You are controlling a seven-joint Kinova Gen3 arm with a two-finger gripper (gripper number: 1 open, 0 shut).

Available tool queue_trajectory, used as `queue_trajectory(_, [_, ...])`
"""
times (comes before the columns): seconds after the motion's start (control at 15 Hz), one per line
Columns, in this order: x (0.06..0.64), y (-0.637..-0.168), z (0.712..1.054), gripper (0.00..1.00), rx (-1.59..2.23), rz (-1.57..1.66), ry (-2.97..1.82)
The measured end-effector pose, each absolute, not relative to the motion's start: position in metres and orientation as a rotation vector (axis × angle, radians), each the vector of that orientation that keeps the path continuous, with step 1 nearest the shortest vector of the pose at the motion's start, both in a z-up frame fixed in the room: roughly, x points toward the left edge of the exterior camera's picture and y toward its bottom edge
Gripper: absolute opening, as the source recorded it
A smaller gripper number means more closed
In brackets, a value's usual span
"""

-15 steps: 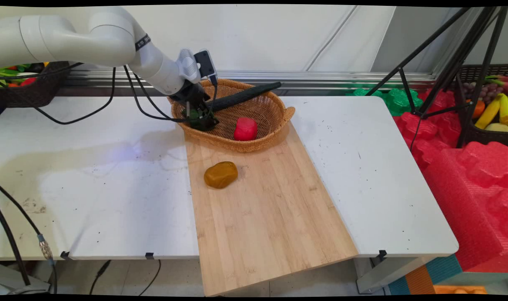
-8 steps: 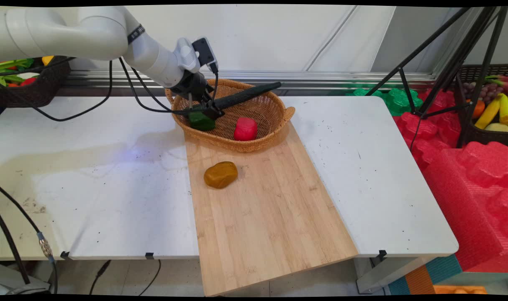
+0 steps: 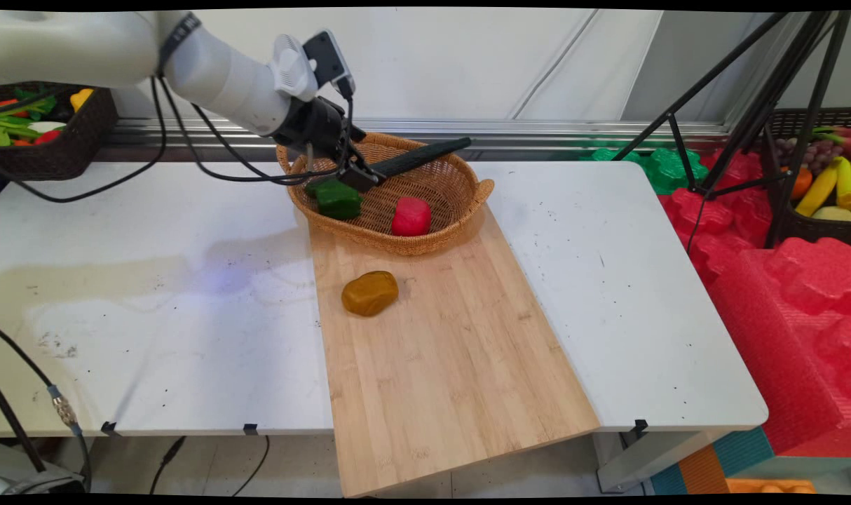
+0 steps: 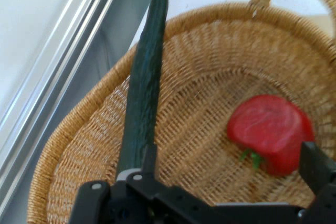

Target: Pick up the potato from the cutting board

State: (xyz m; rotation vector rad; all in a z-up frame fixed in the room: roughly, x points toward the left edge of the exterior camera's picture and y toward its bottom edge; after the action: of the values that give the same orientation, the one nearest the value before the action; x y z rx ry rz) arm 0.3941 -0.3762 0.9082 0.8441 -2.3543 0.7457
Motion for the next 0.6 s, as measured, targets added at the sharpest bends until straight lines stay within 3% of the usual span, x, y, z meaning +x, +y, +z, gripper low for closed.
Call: queue_trajectory(0.6, [0.386, -0.287, 0.954, 1.0, 0.834, 0.78, -2.301])
